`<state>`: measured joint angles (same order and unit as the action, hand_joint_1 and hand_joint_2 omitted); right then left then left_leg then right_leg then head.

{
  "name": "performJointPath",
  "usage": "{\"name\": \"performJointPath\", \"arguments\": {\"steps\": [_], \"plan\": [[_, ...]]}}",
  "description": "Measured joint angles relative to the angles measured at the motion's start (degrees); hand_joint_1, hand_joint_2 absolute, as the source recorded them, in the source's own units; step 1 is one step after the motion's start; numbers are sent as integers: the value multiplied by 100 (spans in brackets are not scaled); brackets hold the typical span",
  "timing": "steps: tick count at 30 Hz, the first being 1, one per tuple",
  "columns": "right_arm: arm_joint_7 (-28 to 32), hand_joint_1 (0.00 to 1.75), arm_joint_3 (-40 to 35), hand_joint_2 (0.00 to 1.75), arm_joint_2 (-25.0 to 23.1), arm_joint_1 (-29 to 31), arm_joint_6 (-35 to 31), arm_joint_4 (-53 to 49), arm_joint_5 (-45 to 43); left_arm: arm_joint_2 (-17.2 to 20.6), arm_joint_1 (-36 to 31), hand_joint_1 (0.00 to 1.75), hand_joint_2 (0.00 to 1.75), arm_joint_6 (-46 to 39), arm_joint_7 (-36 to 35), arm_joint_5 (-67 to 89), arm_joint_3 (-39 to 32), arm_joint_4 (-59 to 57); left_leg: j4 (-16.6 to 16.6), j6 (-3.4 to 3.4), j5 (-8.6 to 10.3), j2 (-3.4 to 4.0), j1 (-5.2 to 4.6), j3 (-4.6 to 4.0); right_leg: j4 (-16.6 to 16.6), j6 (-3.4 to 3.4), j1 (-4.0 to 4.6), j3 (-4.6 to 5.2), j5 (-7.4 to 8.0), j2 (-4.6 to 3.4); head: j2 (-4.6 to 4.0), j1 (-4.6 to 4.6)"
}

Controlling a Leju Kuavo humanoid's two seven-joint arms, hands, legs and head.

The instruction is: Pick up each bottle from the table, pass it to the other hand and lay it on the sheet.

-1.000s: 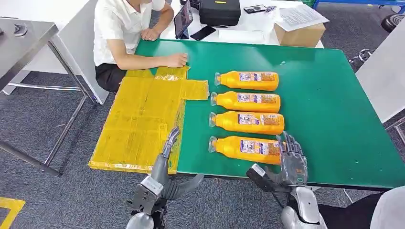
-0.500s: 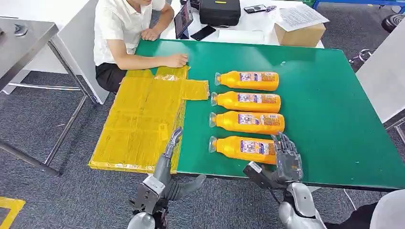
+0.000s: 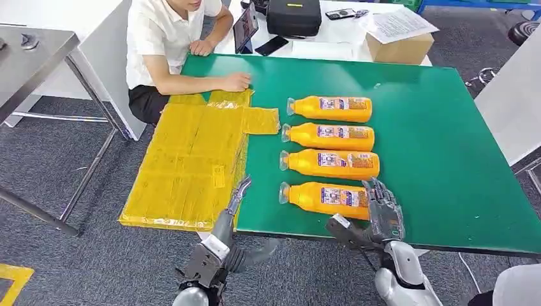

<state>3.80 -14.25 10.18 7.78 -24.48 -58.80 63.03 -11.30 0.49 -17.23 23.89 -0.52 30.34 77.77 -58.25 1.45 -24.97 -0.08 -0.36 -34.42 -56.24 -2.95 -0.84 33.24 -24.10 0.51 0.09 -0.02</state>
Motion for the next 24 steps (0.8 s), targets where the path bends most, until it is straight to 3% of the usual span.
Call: {"name": "performJointPath", "arguments": {"steps": [10,11,12,19,21,24], "plan": [[-127,0,-48,175,153,75,256,2,72,37,-54,0,175,269,-206,-188,138,0,0,1,-1,-5,-1,34,5,0,-1,-30,-1,0,0,0],[-129,56,-55,175,160,99,290,7,72,39,-57,0,175,269,-208,-188,142,0,0,1,-1,-4,-1,38,5,0,-1,-28,-1,0,0,2],[-129,126,-61,175,169,110,317,13,77,39,-60,0,175,269,-208,-197,144,0,0,2,-1,-4,-1,40,6,0,-1,-30,-1,0,0,2],[-135,126,-155,175,276,299,717,173,116,31,-127,0,175,265,-203,-264,144,0,0,6,-2,-4,-1,55,9,-2,-1,-3,0,0,0,4],[-135,173,-179,175,297,341,741,201,123,26,-138,0,175,265,-203,-265,147,0,0,6,-3,-5,-1,56,9,-2,-1,-7,1,0,0,4],[-133,175,-190,175,322,371,745,227,125,20,-148,0,175,265,-201,-265,147,0,0,9,2,-3,-1,53,8,-4,0,-52,5,-1,0,2]]}}
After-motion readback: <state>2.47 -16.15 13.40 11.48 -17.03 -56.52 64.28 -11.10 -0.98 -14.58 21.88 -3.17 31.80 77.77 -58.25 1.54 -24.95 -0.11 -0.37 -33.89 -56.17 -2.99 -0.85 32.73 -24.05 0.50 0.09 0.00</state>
